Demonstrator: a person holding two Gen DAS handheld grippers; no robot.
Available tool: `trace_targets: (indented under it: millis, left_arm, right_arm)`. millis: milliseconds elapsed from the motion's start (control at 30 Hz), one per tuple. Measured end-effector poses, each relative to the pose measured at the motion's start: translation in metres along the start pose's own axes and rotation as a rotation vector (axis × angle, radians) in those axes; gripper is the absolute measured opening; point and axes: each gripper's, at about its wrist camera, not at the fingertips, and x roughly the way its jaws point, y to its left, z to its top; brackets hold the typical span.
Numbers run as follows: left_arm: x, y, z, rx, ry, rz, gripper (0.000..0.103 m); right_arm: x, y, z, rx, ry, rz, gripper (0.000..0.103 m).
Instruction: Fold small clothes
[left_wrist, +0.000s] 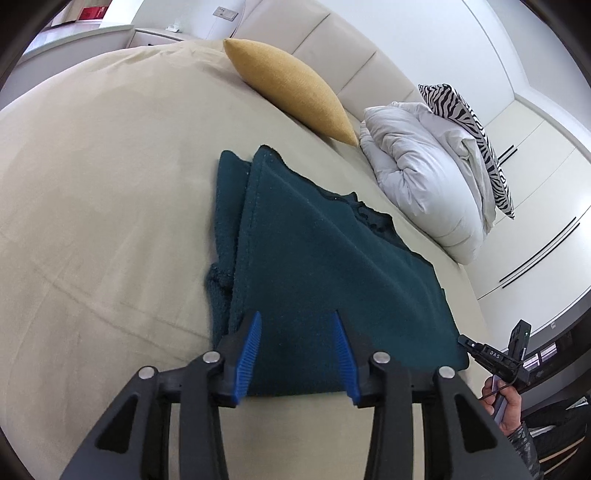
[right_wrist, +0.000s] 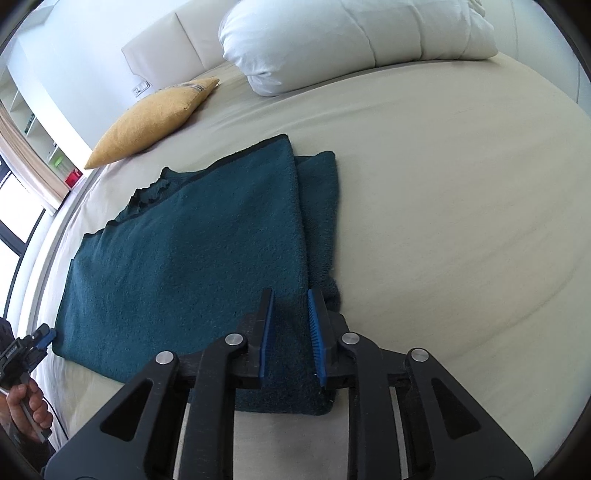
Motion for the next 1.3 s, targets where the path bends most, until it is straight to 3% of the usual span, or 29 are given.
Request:
trace_targets:
  millis: [400, 500, 633, 800, 867, 900, 933, 967, 1300]
  left_arm:
    - [-0.001, -0.002, 0.002, 0.057, -0.053, 0.115, 0.039]
    - [-0.002, -0.004, 0.000, 0.086, -0.080, 0.155, 0.039]
    - [-0.005, -0.009, 0.000, 0.129, -0.111, 0.191, 0.040]
    - [0.009, -0.009, 0.000, 0.148, -0.049, 0.216, 0.040]
    - [0.009, -0.006, 0.000, 0.127, -0.050, 0.218, 0.034]
    - [0.008, -0.004, 0.000, 0.119, -0.052, 0.217, 0.025]
    - [0.008, -0.004, 0.000, 0.117, -0.051, 0.218, 0.016]
    - [0.009, -0.003, 0.000, 0.117, -0.046, 0.222, 0.013]
    - [0.012, -0.001, -0.004, 0.120, -0.018, 0.236, 0.009]
  right_arm:
    - [0.005, 0.005, 0.000, -0.019, 0.003, -0.034, 0.020]
    - [0.004, 0.007, -0.001, -0.027, -0.005, -0.031, 0.026]
    - [0.002, 0.011, -0.001, -0.038, -0.023, -0.042, 0.042]
    - [0.005, 0.015, -0.001, -0.061, -0.018, -0.077, 0.042]
    - [0.010, 0.013, -0.002, -0.056, -0.002, -0.089, 0.042]
    - [0.011, 0.013, -0.002, -0.059, -0.002, -0.091, 0.042]
    - [0.013, 0.013, -0.003, -0.070, -0.002, -0.096, 0.042]
    - [0.013, 0.014, -0.003, -0.081, -0.001, -0.103, 0.040]
    - [0.008, 0.015, -0.006, -0.122, -0.021, -0.150, 0.010]
